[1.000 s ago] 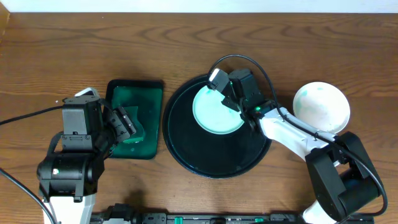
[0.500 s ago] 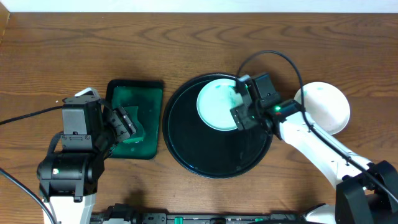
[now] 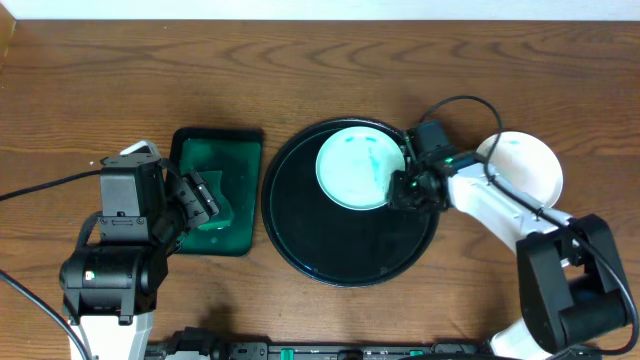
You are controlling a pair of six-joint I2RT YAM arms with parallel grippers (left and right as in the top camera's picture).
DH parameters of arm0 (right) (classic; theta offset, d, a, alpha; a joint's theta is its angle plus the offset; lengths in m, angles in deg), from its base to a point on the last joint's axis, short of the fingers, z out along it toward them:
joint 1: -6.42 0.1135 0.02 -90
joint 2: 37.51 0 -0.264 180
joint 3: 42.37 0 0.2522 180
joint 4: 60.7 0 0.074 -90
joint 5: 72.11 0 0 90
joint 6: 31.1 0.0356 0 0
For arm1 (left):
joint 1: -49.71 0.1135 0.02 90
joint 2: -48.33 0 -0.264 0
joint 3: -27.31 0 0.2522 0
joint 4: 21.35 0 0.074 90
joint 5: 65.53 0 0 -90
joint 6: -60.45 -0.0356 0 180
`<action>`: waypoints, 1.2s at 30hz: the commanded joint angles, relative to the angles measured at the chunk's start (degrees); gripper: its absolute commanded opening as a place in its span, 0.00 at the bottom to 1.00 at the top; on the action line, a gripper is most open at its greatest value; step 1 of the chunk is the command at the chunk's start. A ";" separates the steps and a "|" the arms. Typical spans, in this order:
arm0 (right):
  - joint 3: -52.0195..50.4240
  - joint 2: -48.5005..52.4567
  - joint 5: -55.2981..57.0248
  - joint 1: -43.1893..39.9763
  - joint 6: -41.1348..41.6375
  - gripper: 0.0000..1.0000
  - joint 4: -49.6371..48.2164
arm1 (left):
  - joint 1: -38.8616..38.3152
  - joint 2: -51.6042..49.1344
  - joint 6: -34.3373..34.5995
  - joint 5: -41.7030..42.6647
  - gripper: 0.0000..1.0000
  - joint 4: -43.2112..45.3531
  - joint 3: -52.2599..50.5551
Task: Clean dirty plates on tray and stack at the side
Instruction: 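Drag the light green plate to the center of the black tray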
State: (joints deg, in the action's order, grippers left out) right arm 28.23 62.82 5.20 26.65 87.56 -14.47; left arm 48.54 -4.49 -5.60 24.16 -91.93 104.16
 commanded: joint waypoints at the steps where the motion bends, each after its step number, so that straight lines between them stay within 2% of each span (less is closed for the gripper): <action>1: 0.02 0.13 -0.81 -2.71 3.67 0.33 0.61 | 0.28 0.04 -0.13 -0.11 0.79 -0.13 1.11; 2: 0.02 0.13 -0.13 -3.02 3.69 0.27 0.52 | 0.28 0.04 -0.13 -0.09 0.79 -0.13 1.11; 3: 0.02 0.13 1.14 -3.06 3.69 0.12 0.50 | 0.28 0.04 -0.13 -0.11 0.79 -0.13 1.11; 4: 0.02 0.13 2.78 -3.04 3.67 0.01 0.52 | 0.28 0.04 -0.13 -0.09 0.79 -0.13 1.11; 7: 0.02 0.13 5.60 -2.97 2.40 0.01 -0.07 | 0.28 0.04 -0.13 -0.09 0.79 -0.13 1.11; 10: 0.02 0.13 3.80 -2.97 -1.29 0.02 0.07 | 0.28 0.02 -0.13 -0.11 0.79 -0.13 1.11; 12: -0.02 0.13 2.73 -2.95 -1.51 0.08 2.34 | 0.28 0.04 -0.13 -0.09 0.79 -0.13 1.11; 14: -0.24 0.13 3.43 -2.93 -1.53 0.25 3.58 | 0.28 0.04 -0.13 -0.11 0.79 -0.13 1.11; 15: -0.48 0.13 3.43 -2.93 -1.81 0.26 3.45 | 0.28 0.04 -0.13 -0.09 0.79 -0.13 1.11; 20: -1.92 0.20 3.41 -2.89 -7.19 0.22 1.73 | 0.28 0.04 -0.13 -0.09 0.79 -0.13 1.11; 21: -2.45 0.17 3.43 -2.89 -8.41 0.16 1.03 | 0.28 0.04 -0.13 -0.11 0.79 -0.13 1.11; 22: -3.06 0.17 3.67 -2.89 -10.51 0.04 -0.44 | 0.28 0.02 -0.13 -0.11 0.79 -0.13 1.11; 23: -3.34 0.17 4.42 -2.95 -12.11 0.01 -1.57 | 0.28 0.02 -0.13 -0.09 0.79 -0.13 1.11; 24: -3.39 0.17 5.42 -3.02 -14.91 0.01 -3.10 | 0.28 0.04 -0.13 -0.11 0.79 -0.13 1.11; 36: -3.28 -0.24 5.79 -1.68 -74.18 0.01 -20.59 | 0.28 0.04 -0.13 -0.11 0.79 -0.13 1.11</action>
State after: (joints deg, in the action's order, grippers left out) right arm 25.17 62.84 8.78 24.11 36.48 -33.11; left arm 48.54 -4.49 -5.58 24.16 -91.91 104.16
